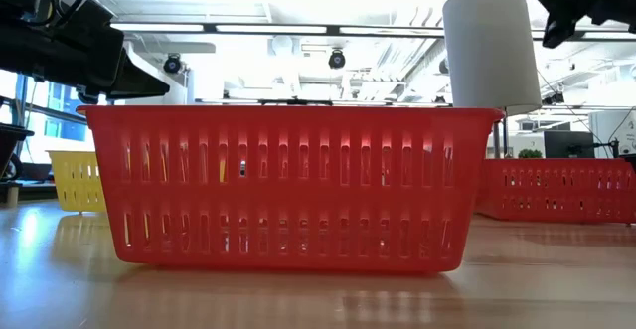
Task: Stack baskets by color
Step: Stack the top black bin on top of the middle black bin
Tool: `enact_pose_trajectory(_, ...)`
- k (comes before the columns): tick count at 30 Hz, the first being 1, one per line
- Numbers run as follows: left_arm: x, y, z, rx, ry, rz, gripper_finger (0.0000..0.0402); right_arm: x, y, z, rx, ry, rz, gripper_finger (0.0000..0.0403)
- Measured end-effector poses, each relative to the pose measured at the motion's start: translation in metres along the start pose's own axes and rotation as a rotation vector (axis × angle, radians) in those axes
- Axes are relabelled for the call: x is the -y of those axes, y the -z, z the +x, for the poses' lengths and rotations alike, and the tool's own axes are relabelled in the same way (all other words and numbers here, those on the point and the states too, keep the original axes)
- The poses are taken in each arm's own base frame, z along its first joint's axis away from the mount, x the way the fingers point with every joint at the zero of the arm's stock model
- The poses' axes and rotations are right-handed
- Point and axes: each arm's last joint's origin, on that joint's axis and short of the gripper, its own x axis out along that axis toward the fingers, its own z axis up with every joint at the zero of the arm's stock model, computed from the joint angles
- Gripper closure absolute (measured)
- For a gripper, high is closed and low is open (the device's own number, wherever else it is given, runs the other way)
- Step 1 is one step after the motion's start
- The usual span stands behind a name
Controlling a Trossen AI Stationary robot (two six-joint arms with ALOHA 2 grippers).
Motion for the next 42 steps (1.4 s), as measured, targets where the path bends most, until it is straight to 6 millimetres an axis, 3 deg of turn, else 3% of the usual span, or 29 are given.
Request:
enact_pose_trajectory(5, 0.0, 0.0, 0.0, 0.0, 0.0, 0.0, 0.031, 0.004, -0.009, 0.0, 0.037, 0.132, -0.029, 0.0295)
enact_pose_trajectory(13, 0.0, 0.0, 0.0, 0.0, 0.0, 0.0, 0.031, 0.005, -0.033, 0.002, 0.045, 0.145, -0.019, 0.0295)
enact_pose_trajectory(21, 0.0, 0.0, 0.0, 0.0, -0.001, 0.0, 0.031, 0.004, -0.043, 0.013, -0.106, 0.249, -0.032, 0.0295)
enact_pose_trajectory(32, 0.0, 0.0, 0.0, 0.0, -0.001, 0.001, 0.031, -0.004, -0.041, 0.032, -0.357, 0.38, 0.076, 0.0295)
enact_pose_trajectory(42, 0.0, 0.0, 0.0, 0.0, -0.001, 0.001, 0.031, -0.016, -0.045, 0.063, -0.516, 0.447, 0.037, 0.0295)
